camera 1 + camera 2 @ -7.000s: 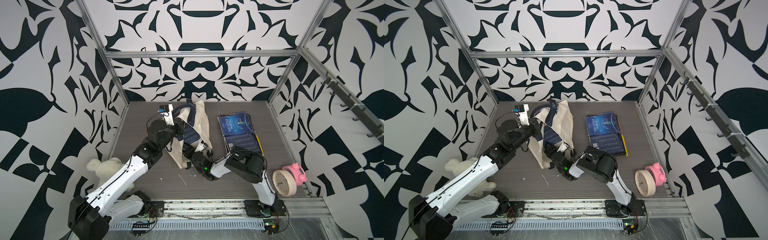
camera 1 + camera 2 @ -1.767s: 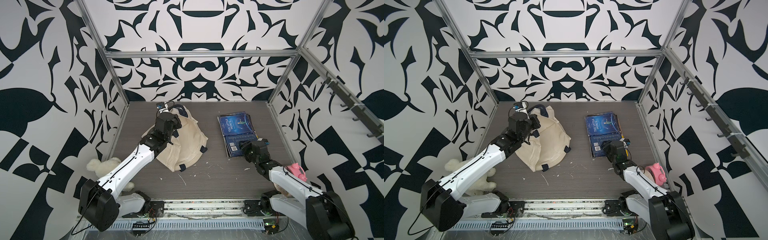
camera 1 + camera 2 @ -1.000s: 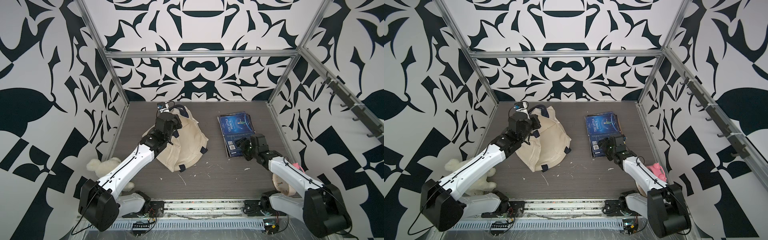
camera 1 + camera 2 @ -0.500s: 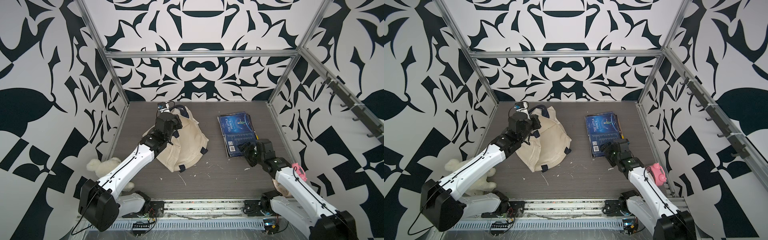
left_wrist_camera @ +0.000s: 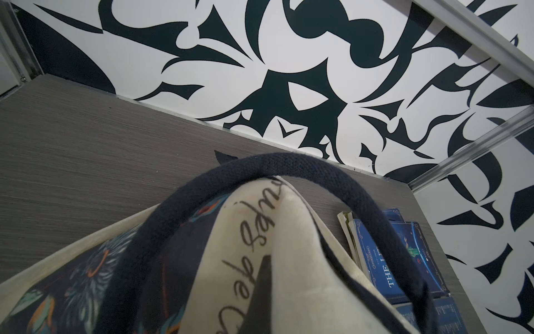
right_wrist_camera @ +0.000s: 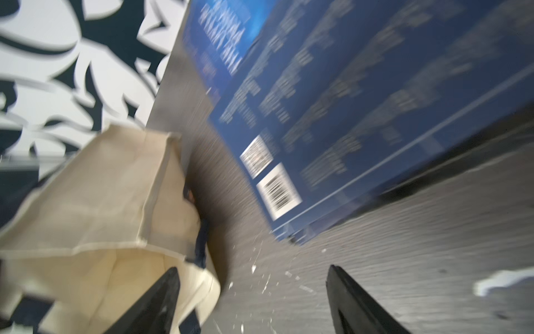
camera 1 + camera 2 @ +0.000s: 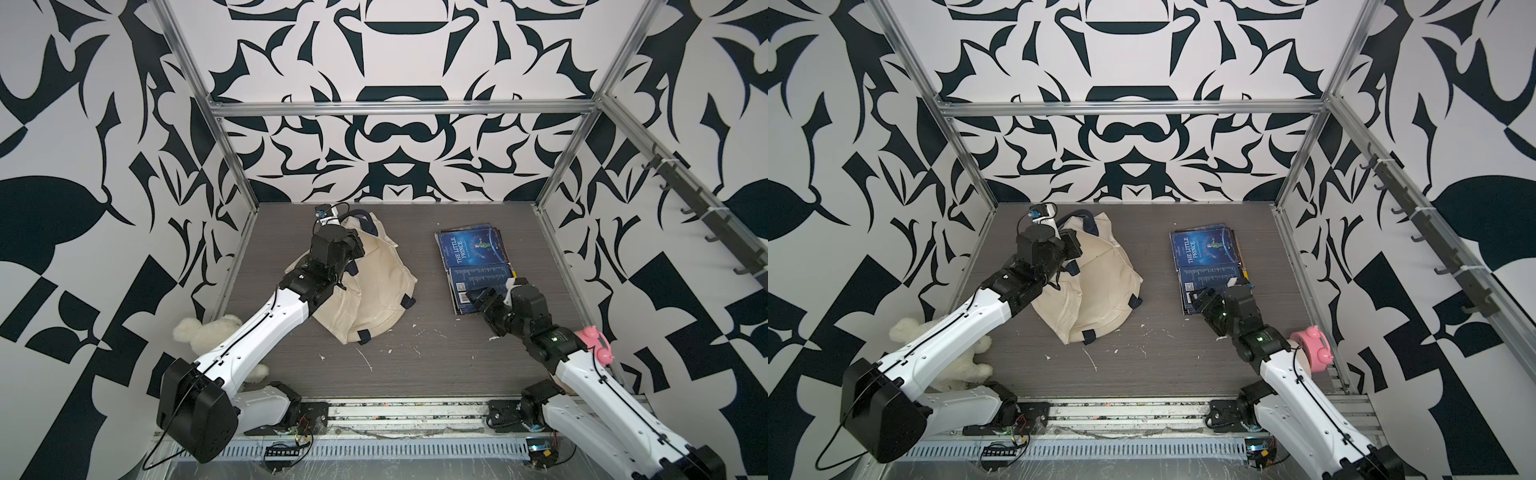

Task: Take out the books from the canvas bag
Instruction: Place the book on the book, then adjust the canvas bag at the center of the board.

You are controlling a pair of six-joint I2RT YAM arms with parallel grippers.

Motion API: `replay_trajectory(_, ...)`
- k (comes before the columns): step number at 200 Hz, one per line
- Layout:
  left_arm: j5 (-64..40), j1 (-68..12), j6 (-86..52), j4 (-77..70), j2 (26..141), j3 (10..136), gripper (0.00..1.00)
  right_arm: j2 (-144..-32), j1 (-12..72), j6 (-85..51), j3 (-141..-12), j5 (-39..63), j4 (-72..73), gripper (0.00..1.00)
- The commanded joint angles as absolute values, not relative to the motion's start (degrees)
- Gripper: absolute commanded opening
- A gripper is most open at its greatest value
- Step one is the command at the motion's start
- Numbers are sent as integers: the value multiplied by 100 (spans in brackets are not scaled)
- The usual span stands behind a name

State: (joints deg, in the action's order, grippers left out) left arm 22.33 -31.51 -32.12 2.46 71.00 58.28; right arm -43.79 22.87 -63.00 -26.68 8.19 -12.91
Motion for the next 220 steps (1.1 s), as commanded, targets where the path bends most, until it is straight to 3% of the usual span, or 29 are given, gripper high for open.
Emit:
replay_trajectory(1,2412,-3129,-3365,272,7092,6176,0,-4391,3052,-5936,-2774,336,-657,84)
replay_trajectory(48,2544,-3146,-3702,1060,7163,6757,0,-4904,4371,-5839,-2262,-198,1086,84)
replay_trajectory(88,2795,-3267,-3937,1464,7237,7132,0,-5874,5296,-5548,-2459,-1041,1632,84)
replay_trajectory(177,3073,-3680,-4174,1722,7255,7409,0,-7959,5563,-5299,-2583,-1822,3591,79)
replay_trajectory(220,3070,-3841,-4325,1731,7185,7375,0,-8759,5565,-5166,-2772,-1698,4402,76)
